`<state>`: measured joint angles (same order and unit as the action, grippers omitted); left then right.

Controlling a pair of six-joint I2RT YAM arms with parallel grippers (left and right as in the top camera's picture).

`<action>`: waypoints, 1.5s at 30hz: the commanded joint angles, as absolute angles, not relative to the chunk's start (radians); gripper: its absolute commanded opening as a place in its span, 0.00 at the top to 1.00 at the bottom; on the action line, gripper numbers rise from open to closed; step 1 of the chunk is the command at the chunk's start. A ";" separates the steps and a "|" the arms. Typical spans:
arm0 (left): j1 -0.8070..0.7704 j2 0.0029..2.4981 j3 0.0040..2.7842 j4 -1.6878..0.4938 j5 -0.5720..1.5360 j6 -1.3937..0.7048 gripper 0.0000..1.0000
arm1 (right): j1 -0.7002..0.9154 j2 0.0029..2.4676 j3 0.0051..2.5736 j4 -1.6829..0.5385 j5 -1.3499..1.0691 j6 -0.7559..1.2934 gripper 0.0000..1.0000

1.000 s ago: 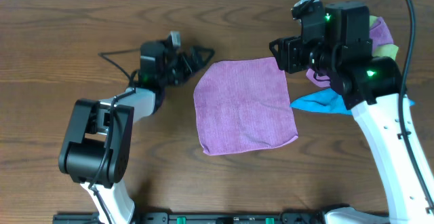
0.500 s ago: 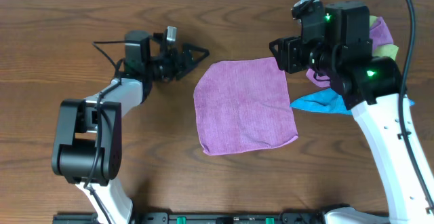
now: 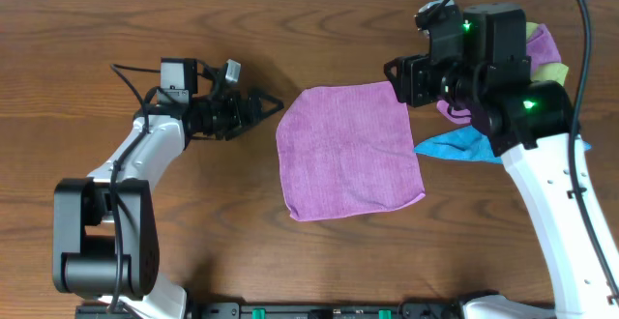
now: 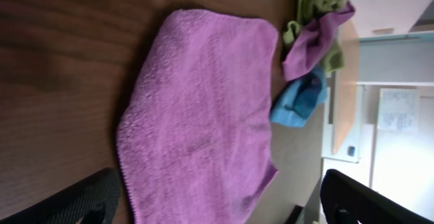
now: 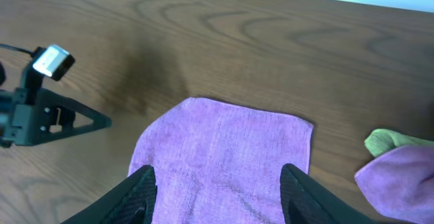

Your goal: Fold the cloth

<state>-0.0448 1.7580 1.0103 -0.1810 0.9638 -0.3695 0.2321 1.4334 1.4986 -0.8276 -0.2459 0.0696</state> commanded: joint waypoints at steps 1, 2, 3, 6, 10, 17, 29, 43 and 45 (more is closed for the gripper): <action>-0.045 1.756 0.949 -0.175 0.951 -0.336 0.05 | 0.233 1.421 1.513 -0.842 -0.267 0.062 0.41; -0.045 1.756 0.934 -0.149 0.970 -0.337 0.05 | 0.234 1.421 1.513 -0.844 -0.267 0.062 0.41; -0.045 1.756 0.923 -0.131 0.968 -0.348 0.05 | 0.234 1.421 1.513 -0.844 -0.267 0.062 0.41; -0.047 1.756 0.895 -0.104 0.969 -0.372 0.05 | 0.237 1.421 1.513 -0.833 -0.266 0.062 0.41; -0.052 1.756 0.850 -0.060 0.969 -0.413 0.05 | 0.237 1.421 1.513 -0.831 -0.267 0.063 0.41; -0.065 1.761 0.771 0.125 0.981 -0.537 0.05 | 0.237 1.421 1.513 -0.831 -0.271 0.063 0.41; -0.129 1.824 0.771 0.240 0.958 -0.599 0.05 | 0.237 1.421 1.513 -0.868 -0.271 0.062 0.25; -0.128 1.831 0.771 0.222 0.916 -0.614 0.05 | 0.237 1.421 1.513 -0.883 -0.270 0.050 0.01; -0.134 1.831 0.771 0.222 0.910 -0.614 0.05 | 0.237 1.421 1.513 -0.883 -0.270 0.050 0.01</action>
